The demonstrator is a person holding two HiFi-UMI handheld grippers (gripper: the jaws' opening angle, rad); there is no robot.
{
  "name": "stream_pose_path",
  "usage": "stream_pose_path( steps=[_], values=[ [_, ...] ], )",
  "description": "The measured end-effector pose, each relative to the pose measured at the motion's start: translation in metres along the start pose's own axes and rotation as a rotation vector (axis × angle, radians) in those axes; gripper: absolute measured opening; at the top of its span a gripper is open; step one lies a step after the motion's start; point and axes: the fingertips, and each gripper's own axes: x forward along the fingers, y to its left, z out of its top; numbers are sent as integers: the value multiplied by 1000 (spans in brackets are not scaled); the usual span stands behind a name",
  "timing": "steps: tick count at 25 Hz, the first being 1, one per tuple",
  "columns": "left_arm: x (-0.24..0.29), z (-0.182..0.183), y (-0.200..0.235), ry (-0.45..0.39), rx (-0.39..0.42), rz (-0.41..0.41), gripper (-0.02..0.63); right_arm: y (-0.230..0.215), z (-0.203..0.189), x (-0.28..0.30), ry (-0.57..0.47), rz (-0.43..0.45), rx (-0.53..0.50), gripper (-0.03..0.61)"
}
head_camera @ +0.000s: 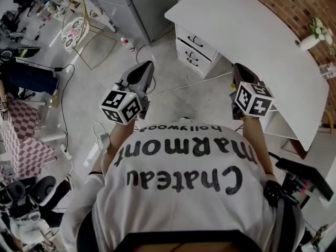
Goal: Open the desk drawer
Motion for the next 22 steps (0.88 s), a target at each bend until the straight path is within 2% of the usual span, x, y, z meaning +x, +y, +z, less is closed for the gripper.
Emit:
stream_pose_path(
  steps=[8, 12, 14, 19, 22],
  values=[
    [2, 14, 34, -30, -100, 33, 14, -13, -15, 1, 18, -27, 66, 14],
    [21, 13, 28, -42, -103, 7, 14, -13, -24, 4, 39, -29, 71, 14],
    [33, 7, 23, -19, -94, -12, 14, -11, -29, 10, 54, -27, 81, 14],
    [58, -24, 20, 105, -23, -68, 14, -3, -49, 28, 98, -32, 106, 14],
    [74, -34, 24, 136, -5, -116, 14, -1, -53, 38, 111, -46, 114, 14]
  ],
)
